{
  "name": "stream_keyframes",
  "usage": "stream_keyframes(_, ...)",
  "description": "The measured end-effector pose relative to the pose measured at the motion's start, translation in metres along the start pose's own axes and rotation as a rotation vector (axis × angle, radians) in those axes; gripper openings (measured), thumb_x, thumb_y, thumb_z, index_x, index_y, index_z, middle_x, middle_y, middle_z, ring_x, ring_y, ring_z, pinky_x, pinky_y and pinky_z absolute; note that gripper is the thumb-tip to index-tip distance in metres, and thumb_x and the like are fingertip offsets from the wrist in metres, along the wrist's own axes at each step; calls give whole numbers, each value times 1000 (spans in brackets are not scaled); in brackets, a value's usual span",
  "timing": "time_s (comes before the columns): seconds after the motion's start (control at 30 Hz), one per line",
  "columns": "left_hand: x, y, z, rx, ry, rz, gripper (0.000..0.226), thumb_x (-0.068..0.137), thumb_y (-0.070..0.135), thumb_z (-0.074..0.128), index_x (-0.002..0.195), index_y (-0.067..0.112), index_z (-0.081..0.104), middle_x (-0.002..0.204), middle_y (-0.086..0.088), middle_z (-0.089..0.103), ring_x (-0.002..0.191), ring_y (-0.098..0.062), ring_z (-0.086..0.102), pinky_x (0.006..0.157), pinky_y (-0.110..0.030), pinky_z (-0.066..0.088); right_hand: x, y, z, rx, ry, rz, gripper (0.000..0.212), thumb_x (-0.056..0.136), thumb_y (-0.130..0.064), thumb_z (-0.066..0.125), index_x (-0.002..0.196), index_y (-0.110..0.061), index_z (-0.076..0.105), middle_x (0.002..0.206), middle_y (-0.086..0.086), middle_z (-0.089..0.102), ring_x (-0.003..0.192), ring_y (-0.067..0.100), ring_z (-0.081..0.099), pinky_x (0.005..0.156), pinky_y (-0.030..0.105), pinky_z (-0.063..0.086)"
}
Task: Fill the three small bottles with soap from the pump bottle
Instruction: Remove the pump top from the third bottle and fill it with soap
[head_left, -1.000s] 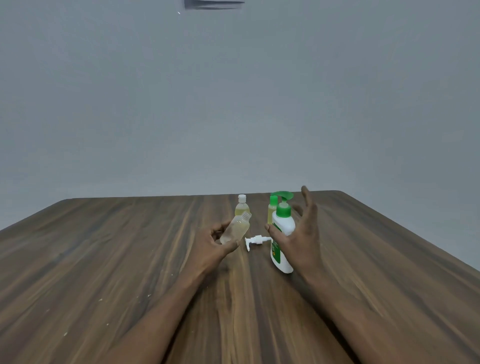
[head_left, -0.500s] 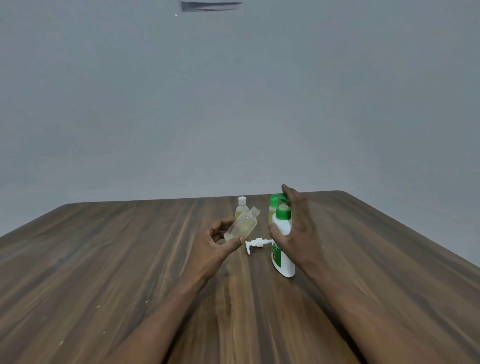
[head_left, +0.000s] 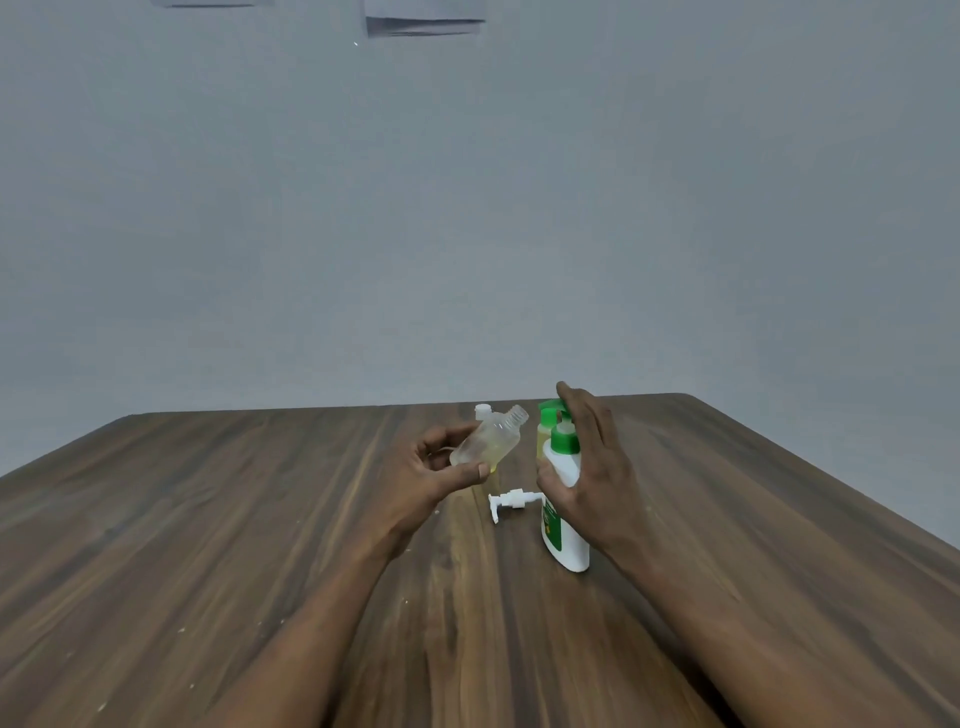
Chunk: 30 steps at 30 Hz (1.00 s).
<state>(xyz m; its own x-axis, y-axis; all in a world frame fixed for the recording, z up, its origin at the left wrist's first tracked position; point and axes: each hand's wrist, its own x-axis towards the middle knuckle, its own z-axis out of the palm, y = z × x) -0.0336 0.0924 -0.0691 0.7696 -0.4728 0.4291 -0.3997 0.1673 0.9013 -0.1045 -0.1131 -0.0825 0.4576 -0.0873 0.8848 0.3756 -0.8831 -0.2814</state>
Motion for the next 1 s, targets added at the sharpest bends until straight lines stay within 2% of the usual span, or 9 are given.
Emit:
stream_keyframes(0.17,1,-1,1,7,10,16,54,72,15,82,125,17,69,115,-2,76,108,-22,72,100,-46,55,0,0,3,21,13,14,78,74,1,72,144,-11,40,143,-1,40,130,-12,32,103,7,30)
stream_keyframes(0.3,0,0,7,18,20,29,52,74,16,82,124,18,70,114,-3,76,107,-26,72,97,-50,56,0,-1,3,23,16,6,77,73,1,72,143,-10,41,142,1,42,130,-11,32,104,7,29)
stream_keyframes(0.47,-1,0,14,22,8,44,51,75,19,81,125,21,70,110,-4,77,99,-28,73,93,-44,58,0,-1,1,22,9,12,75,74,-2,72,141,-12,41,140,0,43,128,-13,33,102,6,30)
stream_keyframes(0.7,-4,-1,21,-29,37,47,45,82,11,81,125,16,67,119,-4,74,111,-24,70,101,-50,53,2,-1,-2,16,-9,2,70,75,-7,71,139,-15,42,138,-5,44,122,-7,39,98,10,37)
stream_keyframes(0.87,-7,1,20,-23,60,97,48,84,3,77,129,15,66,124,1,72,116,-15,67,98,-32,56,2,0,-2,1,-11,-17,67,77,-8,71,139,-13,44,136,-3,46,123,11,48,97,18,42)
stream_keyframes(1.0,-6,1,18,-52,118,132,50,82,-1,78,128,15,67,122,-1,72,113,-15,69,90,-26,57,-1,2,-2,-41,11,-30,60,80,-12,73,134,-15,48,129,-9,48,117,14,53,94,25,45)
